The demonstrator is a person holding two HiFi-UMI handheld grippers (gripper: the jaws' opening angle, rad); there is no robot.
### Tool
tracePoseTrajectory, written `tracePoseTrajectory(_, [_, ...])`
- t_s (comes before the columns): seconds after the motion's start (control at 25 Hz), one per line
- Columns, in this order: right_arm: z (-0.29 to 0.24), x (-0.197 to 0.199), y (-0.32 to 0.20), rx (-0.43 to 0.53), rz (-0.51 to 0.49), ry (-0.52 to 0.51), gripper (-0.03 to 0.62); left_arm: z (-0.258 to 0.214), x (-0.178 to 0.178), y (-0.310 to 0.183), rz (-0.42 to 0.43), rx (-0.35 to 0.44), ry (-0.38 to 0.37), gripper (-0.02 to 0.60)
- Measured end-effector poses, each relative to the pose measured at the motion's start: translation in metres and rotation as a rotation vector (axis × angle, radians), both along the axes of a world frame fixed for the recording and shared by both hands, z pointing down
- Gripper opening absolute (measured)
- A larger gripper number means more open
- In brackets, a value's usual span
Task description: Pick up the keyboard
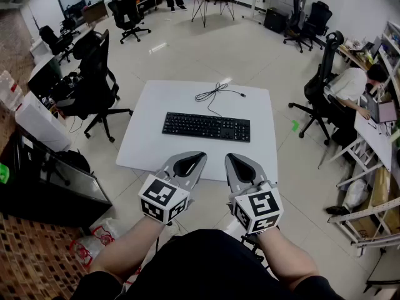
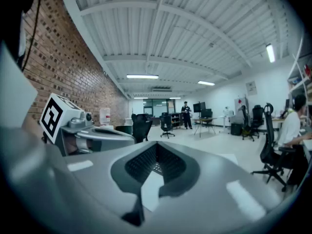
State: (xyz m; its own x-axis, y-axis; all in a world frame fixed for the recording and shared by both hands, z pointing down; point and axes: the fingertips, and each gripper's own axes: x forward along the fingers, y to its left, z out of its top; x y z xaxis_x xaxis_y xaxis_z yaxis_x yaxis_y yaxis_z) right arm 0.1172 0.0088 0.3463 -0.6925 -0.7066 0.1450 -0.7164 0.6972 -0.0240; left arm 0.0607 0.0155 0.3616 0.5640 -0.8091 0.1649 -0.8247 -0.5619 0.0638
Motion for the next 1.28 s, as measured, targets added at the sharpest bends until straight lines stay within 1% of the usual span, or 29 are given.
tracePoseTrajectory(0.28, [0.005, 0.005, -0.004, -0.017, -0.021, 0.002, 0.002, 0.006, -0.004, -0.009, -0.029, -0.063, 0.054, 0.005])
tracePoseTrajectory(0.52, [0.013, -0.003, -0.014, -0.043, -0.035, -0.004, 0.002, 0.017, -0.026, -0.021, -0.064, -0.136, 0.08, 0.006])
tracePoseTrajectory(0.72, [0.02, -0.019, -0.028, -0.066, -0.031, 0.0, 0.002, 0.036, -0.063, -0.044, -0.111, -0.205, 0.096, 0.035])
tracePoseTrajectory(0.96, [0.036, -0.034, -0.058, -0.113, 0.003, 0.024, 0.002, 0.073, -0.124, -0.094, -0.178, -0.304, 0.105, 0.071])
tracePoseTrajectory(1.08, [0.046, -0.043, -0.078, -0.149, 0.029, 0.032, 0.002, 0.098, -0.156, -0.123, -0.213, -0.371, 0.125, 0.081])
tracePoseTrajectory(1.28, [0.067, -0.064, -0.112, -0.212, 0.072, 0.043, 0.002, 0.147, -0.202, -0.171, -0.245, -0.494, 0.153, 0.09])
